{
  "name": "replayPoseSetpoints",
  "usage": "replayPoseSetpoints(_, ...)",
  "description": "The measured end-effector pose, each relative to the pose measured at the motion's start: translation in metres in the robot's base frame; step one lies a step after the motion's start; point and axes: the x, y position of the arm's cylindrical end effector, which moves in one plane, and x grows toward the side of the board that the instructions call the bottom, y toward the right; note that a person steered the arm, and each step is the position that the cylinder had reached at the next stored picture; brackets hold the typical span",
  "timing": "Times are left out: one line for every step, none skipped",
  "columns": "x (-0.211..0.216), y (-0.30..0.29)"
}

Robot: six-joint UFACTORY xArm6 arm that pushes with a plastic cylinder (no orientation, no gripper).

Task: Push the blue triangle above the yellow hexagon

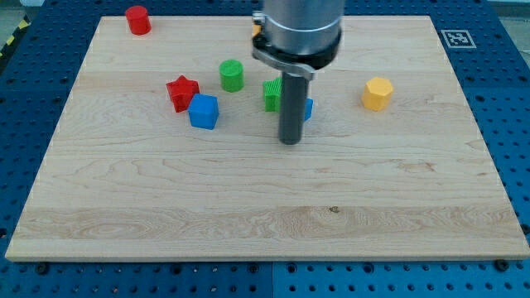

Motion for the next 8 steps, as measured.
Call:
replayPoseSetpoints(-0.008,0.002)
replayPoseSetpoints(-0.030,0.026)
replayPoseSetpoints(-0.050,0.042)
replayPoseSetpoints(-0.069,0.042)
replayPoseSetpoints(-0.090,0.042)
replayPoseSetpoints(-0.110,0.048)
replayPoseSetpoints(-0.135,0.054)
replayPoseSetpoints(-0.156,0.059)
